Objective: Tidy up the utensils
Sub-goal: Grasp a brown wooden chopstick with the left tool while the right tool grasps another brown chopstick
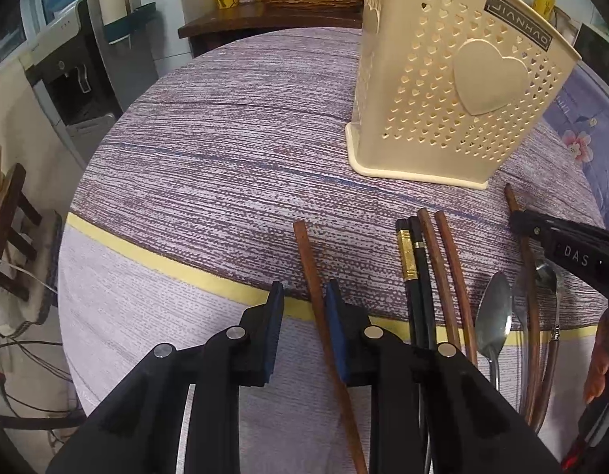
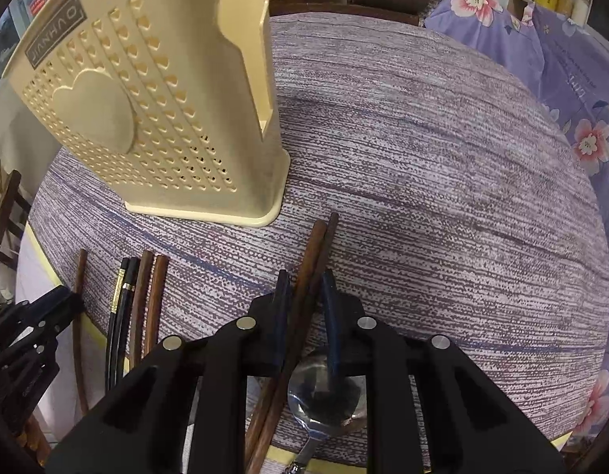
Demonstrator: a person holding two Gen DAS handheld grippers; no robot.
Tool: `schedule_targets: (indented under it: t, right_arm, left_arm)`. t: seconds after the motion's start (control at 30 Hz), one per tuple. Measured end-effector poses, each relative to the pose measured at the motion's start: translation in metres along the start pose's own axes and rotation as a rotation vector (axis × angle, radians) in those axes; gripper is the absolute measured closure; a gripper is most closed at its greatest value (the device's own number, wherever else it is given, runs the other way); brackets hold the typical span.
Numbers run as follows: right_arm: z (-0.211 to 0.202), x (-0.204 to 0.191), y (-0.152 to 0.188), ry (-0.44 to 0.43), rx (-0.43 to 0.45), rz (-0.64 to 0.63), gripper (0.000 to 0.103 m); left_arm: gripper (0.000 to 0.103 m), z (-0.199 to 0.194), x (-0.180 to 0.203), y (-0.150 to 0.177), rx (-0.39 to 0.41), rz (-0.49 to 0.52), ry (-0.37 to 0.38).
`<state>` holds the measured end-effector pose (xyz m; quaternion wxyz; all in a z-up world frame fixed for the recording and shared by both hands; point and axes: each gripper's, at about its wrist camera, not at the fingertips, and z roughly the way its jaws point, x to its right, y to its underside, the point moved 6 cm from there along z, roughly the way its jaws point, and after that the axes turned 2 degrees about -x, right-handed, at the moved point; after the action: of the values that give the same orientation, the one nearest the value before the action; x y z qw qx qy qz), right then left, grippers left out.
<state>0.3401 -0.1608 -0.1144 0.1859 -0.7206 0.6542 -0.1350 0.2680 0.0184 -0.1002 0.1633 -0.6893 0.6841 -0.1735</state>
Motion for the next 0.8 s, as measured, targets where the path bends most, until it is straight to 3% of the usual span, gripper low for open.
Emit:
schedule_targets:
  t: [0.13, 0.2, 0.3, 0.5, 0.8]
  right_arm:
    - [0.000, 0.004, -0.002, -0.017, -0.008, 0.015, 0.085]
    - [-0.005, 0.014, -0.006, -0.051, 0.010, 0.061, 0.085]
    - [-0.012, 0.024, -0.005, -0.036, 0.032, 0.076, 0.085]
    - [-0.005, 0.027, -0.003, -0.067, -0.010, 0.090, 0.085]
    - [0.002, 0.021, -0.007, -0.028, -0.030, 0.079, 0.085]
  left_arm:
    - [0.079, 0.000, -0.006, 0.000, 0.001, -0.011, -0.018]
    - [0.078, -0.001, -0.009, 0.001, -0.001, -0.031, 0.001]
    - [0.078, -0.003, -0.012, 0.004, 0.000, -0.046, 0.018]
    - [0.078, -0.005, -0.008, 0.009, 0.002, -0.035, 0.021]
    - [0.078, -0.006, -0.009, 0.010, -0.008, -0.026, 0.029]
